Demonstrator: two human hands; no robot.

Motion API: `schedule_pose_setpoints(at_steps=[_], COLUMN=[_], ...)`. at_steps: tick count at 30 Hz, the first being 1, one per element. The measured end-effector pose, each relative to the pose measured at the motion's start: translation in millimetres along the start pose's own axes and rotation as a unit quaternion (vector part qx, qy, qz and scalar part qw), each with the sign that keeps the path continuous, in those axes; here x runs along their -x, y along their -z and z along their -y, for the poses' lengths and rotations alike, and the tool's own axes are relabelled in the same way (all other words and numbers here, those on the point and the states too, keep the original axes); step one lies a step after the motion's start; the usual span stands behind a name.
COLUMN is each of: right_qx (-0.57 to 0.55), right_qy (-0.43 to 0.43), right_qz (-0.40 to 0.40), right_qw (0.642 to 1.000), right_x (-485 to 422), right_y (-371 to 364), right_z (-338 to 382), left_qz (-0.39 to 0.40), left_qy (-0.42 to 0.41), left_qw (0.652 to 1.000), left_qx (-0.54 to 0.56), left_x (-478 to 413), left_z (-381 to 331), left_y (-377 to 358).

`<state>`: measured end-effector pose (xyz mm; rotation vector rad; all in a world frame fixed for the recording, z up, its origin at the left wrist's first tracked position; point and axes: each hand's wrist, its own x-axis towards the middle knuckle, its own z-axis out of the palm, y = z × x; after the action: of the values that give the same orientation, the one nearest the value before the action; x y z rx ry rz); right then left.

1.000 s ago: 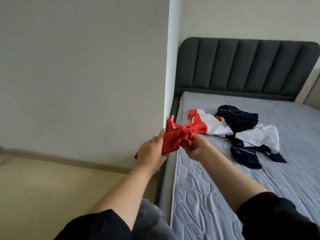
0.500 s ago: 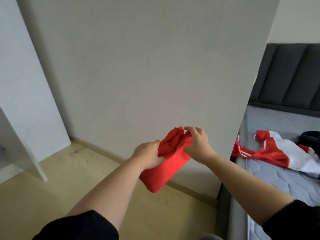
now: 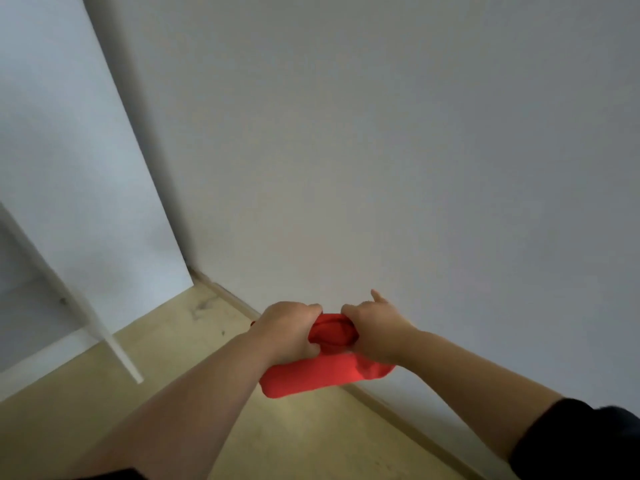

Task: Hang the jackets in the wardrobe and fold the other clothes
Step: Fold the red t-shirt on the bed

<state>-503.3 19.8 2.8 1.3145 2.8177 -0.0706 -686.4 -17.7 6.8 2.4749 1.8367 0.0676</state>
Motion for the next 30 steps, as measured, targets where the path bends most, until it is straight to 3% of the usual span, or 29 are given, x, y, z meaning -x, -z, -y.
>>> schedule_pose_setpoints(at_steps=[8,16,19,24,30], right_qx=[-0.105,-0.096,-0.121,-0.151,-0.120], right_qy=[0.058,0.141,0.182,0.285,0.356], right_qz=[0.034,0.057,0.059,-0.028,-0.082], right_qw=[0.992,0.984,0.974,0.946,0.923], right_x=[-24.8,-30.7,-32.7,-42.6,-74.0], right_y=[220.6,448.9,491.4,540.4,569.5], right_z=[57.7,179.4,237.1,334.3,432.3], left_qz=[0.021,-0.028,-0.037,-0.052,-0.054], left_qy=[0.004,0.090,0.107,0.192,0.243], left_qw=[1.000,0.996,0.993,0.977,0.953], left_qx=[-0.014,0.002,-0.034,-0.082,-0.175], left_x=[32.1,147.8,202.4,300.2,378.0], left_z=[27.6,65.7,86.3,136.3,194.5], left_y=[228.8,443.1,496.8,569.1,607.6])
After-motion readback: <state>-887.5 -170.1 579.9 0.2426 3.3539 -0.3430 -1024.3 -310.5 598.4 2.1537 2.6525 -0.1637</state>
